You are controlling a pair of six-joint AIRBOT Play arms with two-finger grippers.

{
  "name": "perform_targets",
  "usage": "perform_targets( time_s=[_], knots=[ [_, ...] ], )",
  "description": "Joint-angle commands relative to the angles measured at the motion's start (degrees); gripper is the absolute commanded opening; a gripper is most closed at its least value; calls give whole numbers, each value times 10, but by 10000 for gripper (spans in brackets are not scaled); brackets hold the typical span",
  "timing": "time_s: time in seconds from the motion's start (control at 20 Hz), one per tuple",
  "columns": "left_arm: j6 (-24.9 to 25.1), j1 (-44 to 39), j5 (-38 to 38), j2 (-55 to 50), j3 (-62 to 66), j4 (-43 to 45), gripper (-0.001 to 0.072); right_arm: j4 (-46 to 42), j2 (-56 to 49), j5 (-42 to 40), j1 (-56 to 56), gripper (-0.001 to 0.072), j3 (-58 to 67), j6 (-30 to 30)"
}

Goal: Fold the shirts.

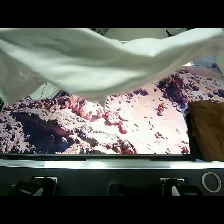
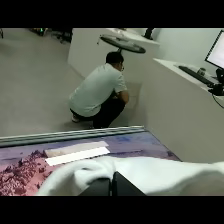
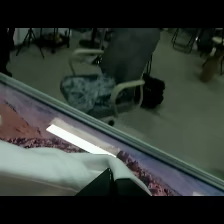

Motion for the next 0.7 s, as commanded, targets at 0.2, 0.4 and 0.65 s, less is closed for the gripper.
perform_targets(
  time_s=[0.2, 0.4, 0.65],
  knots=[
    [-16, -12, -240, -31, 10, 82, 30, -91, -16, 326, 0, 41, 12, 77],
    [47, -11, -250, -87, -190, 77, 30, -91, -112, 434, 1, 42, -142, 62],
    [126, -12, -112, -270, -287, 61, 31, -80, -232, 76, 0, 42, -344, 55]
  ],
)
